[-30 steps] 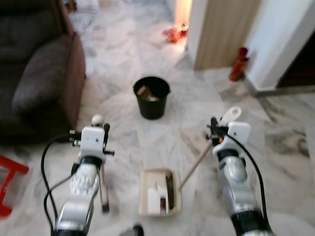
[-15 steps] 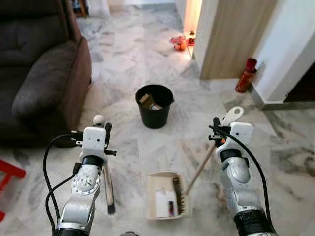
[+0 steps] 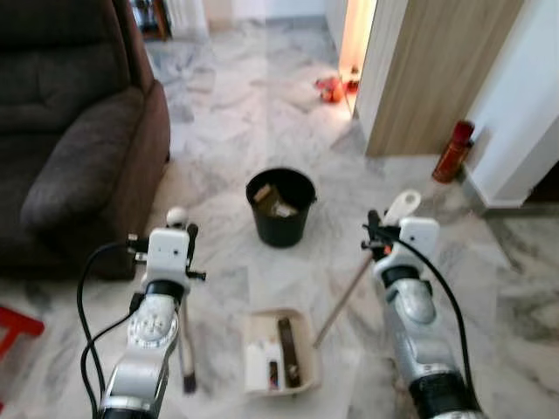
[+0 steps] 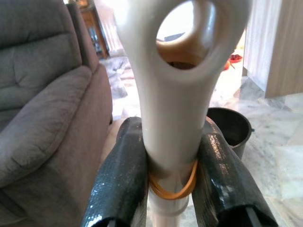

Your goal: Sweep floor

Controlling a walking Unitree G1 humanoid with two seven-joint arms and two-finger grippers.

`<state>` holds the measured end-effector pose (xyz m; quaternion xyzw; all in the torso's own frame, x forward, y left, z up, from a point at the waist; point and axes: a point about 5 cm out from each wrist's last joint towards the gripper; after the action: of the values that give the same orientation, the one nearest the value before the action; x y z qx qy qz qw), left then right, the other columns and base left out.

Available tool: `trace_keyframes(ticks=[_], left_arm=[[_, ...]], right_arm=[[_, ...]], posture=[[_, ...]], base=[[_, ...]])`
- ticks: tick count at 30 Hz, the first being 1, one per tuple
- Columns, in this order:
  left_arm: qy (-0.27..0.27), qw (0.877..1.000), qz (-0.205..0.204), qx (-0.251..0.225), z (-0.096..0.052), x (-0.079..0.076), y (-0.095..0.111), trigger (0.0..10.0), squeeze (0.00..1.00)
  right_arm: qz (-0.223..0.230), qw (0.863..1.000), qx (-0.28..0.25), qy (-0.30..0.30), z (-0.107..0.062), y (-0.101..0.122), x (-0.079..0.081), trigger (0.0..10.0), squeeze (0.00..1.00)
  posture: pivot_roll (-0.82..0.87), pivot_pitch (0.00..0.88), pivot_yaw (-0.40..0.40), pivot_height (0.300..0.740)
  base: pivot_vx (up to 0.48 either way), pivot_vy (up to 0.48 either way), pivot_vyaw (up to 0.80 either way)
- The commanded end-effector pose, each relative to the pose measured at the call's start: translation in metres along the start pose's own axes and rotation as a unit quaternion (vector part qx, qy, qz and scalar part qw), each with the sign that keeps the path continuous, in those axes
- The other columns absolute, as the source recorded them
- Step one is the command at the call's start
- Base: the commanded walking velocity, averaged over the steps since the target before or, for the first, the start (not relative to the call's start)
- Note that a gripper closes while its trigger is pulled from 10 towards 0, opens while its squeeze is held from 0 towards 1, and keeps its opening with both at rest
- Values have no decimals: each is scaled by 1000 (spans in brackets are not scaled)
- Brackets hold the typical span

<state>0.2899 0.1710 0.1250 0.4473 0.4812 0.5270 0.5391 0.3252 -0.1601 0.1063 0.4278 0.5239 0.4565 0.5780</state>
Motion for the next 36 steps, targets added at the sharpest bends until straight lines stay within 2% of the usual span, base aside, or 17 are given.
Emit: trace_keyframes(ticks=[1,19,36], left_arm=[[2,1000,15,-23,3,3,10,10000,0],[6,1000,17,-21,4,5,10,10000,0],[2,1000,18,-22,3,5,10,10000,0]], right_arm=[[21,999,-25,2,4,12,5,10000,0],[29,999,-20,-9,6,11,3,10000,0],[24,999,-27,-8,6,13,4,10000,0]], posture=[[105,73,23,740],[111,115,29,740],[110,92,31,740]], base=[[341,0,0],[336,0,0],[336,0,0]])
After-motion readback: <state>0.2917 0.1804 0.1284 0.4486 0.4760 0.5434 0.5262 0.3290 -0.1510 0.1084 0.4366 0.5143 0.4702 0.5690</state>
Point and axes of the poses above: a point about 5 cm out from each wrist's last joint towards the gripper, its own z axis pointing out of the wrist towards the gripper, its own y axis along the axis of the wrist's last joint, x = y × z, and after that the axes turned 15 degrees about -z, right-handed
